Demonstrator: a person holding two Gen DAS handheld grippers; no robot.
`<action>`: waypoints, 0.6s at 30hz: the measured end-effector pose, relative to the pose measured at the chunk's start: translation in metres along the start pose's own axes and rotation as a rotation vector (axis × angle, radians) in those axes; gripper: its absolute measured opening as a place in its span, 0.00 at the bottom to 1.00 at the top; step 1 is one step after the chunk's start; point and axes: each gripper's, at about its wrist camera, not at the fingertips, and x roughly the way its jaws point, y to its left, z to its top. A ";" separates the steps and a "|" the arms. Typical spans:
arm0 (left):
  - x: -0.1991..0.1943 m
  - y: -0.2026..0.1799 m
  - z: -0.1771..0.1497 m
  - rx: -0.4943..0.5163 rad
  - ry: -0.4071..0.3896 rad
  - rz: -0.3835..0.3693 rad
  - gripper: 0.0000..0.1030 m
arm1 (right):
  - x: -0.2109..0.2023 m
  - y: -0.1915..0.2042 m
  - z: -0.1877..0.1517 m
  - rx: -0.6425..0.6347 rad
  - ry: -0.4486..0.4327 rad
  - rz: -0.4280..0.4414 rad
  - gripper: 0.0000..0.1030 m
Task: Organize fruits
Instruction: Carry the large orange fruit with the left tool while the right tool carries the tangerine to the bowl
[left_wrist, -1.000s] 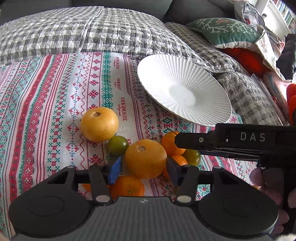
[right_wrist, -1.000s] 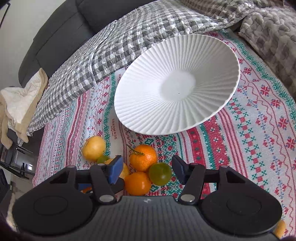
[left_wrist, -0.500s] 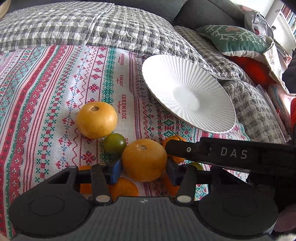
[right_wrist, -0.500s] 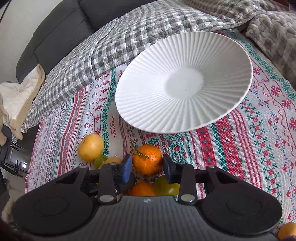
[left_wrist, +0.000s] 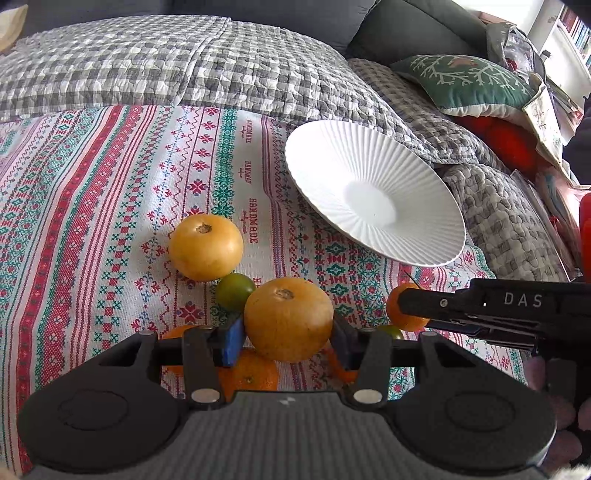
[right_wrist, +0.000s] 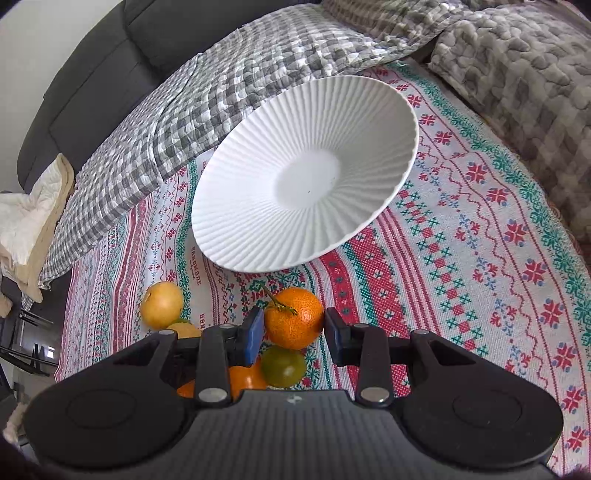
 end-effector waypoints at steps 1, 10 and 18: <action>-0.002 -0.001 0.000 0.007 -0.005 -0.002 0.42 | -0.002 0.000 -0.001 0.001 0.001 0.002 0.31; -0.019 -0.018 0.001 0.073 -0.065 -0.020 0.42 | -0.030 -0.002 0.002 0.007 -0.039 0.038 0.31; -0.026 -0.037 0.012 0.118 -0.127 -0.039 0.42 | -0.040 -0.006 0.012 0.010 -0.083 0.041 0.31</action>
